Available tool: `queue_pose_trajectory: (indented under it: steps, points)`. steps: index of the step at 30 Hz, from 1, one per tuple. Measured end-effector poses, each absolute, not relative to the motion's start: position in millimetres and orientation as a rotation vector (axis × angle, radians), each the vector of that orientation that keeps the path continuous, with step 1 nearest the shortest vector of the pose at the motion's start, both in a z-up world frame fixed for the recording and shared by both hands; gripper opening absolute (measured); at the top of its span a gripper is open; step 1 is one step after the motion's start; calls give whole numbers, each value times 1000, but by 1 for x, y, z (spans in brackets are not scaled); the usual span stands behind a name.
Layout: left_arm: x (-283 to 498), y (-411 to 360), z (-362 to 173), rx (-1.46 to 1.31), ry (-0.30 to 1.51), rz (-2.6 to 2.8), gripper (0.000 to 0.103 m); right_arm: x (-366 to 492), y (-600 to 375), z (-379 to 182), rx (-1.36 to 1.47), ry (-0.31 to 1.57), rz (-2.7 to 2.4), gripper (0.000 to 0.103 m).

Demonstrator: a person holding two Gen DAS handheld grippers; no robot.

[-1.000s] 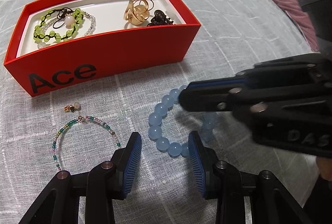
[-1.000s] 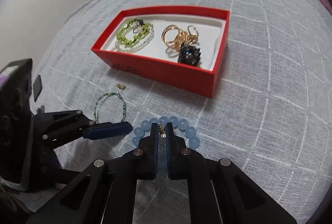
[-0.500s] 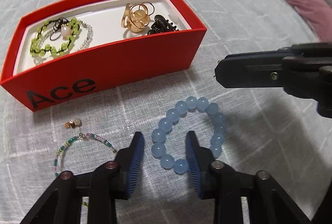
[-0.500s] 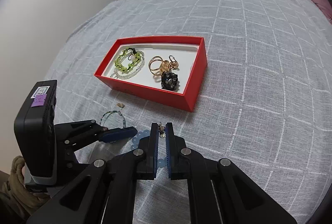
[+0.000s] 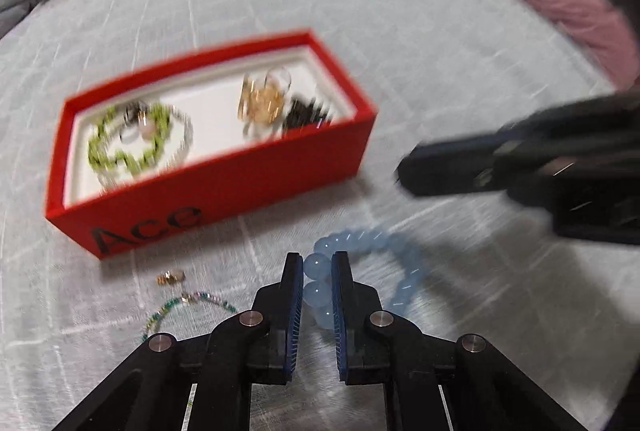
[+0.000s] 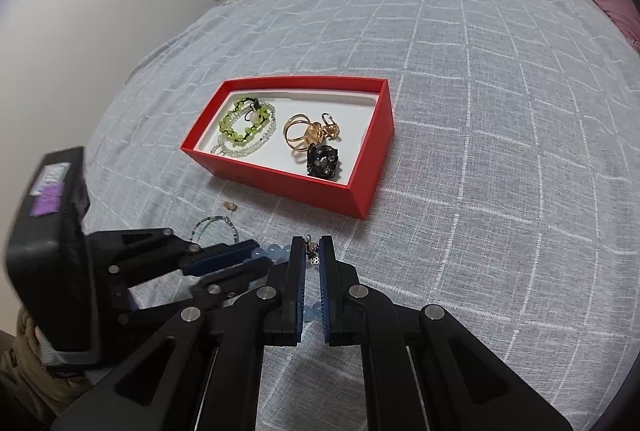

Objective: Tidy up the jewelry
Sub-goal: 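Grasp the light blue bead bracelet with the left tool and lift it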

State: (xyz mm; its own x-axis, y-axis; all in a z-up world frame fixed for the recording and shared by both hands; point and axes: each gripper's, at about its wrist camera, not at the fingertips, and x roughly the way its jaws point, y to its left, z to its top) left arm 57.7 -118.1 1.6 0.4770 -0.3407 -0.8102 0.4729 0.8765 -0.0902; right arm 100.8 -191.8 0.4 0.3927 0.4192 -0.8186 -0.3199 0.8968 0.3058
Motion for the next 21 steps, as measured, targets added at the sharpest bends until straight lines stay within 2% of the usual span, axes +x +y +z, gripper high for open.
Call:
queue_pose_trajectory:
  steps: [21]
  points:
    - [81,-38,80,-164,773,-518,9,99,-185,8,110,1041,508,6]
